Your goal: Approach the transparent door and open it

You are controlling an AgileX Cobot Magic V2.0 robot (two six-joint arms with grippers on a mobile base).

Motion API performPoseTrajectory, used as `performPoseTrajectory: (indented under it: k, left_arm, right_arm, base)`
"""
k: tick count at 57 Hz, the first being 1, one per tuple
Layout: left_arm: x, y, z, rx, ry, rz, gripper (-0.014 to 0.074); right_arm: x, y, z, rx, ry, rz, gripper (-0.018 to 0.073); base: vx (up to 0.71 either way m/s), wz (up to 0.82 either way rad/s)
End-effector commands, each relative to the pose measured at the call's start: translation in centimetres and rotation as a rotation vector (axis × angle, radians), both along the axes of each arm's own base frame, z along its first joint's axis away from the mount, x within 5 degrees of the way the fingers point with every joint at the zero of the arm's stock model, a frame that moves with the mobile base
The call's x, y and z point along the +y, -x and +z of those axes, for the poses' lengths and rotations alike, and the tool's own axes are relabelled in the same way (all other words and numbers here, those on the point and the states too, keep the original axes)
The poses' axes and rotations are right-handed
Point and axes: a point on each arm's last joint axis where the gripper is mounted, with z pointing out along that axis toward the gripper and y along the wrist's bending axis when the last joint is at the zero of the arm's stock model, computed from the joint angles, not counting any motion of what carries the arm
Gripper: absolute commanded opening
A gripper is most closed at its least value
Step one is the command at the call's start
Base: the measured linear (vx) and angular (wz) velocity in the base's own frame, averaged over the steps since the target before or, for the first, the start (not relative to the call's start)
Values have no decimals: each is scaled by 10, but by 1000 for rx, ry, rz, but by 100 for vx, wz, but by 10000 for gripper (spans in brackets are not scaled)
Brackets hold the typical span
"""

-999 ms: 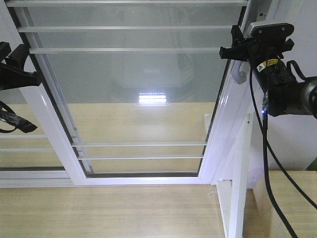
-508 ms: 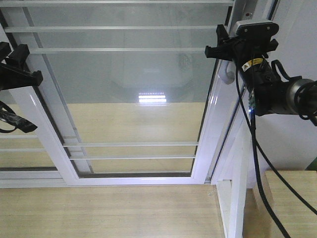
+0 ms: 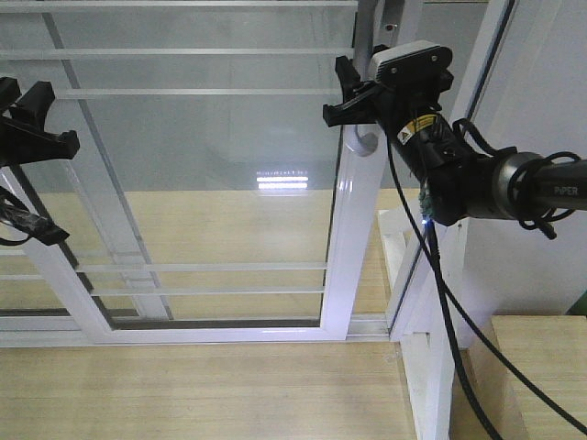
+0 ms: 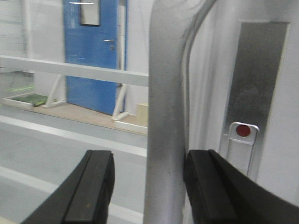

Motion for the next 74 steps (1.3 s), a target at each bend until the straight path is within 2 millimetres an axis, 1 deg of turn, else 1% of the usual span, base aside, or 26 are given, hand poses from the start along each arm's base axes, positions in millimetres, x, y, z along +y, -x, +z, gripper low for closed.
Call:
performPoseTrajectory:
  k: [1,7,13,23,32,36,41,47,54,59,64,69,74]
  left_arm:
    - [-1,0,25,-147,22,-4,359]
    - [-1,0,25,-147,22,-4,359]
    - [-1,0,25,-146,23,-4,359]
    - [-1,0,25,-146,23,-4,359]
    - [-2,0,25,-146,22,-10,359]
    - [-4,0,25,-144,-1,-29,359]
    - [-10,1,24,-143,-33,-82,359]
    - [-19,3,23,-133,-24,-155,359]
    - [-33,2,18,-117,-20,-244,359]
    - [-42,-4,11,-110,5,-282,359]
    - [-54,-15,2,-90,26,-318,359]
    - [-66,-30,-6,-68,32,-345,359]
    - [-77,-46,-12,-54,32,-368,359]
  right_arm:
    - [14,10,42,-178,-42,69,406]
    - [23,14,42,-178,-43,93,406]
    - [25,15,41,-185,-25,108,406]
    - [21,14,43,-180,-42,85,406]
    - [13,19,56,-185,-84,35,406]
    - [6,24,62,-174,-99,-10,406]
    - [-3,33,66,-162,-69,-69,406]
    - [-15,49,67,-129,-20,-129,406]
    - [-26,69,64,-73,-8,-149,406]
    - [-32,83,62,-48,1,-147,406]
    - [-36,93,60,-40,5,-148,406]
    - [-38,98,60,-37,8,-148,406]
    - [-38,99,61,-33,9,-147,406]
  base:
    - [0,0]
    - [0,0]
    - [0,0]
    - [0,0]
    - [0,0]
    - [0,0]
    - [0,0]
    - [0,0]
    - [0,0]
    - [0,0]
    - [0,0]
    - [0,0]
    - [0,0]
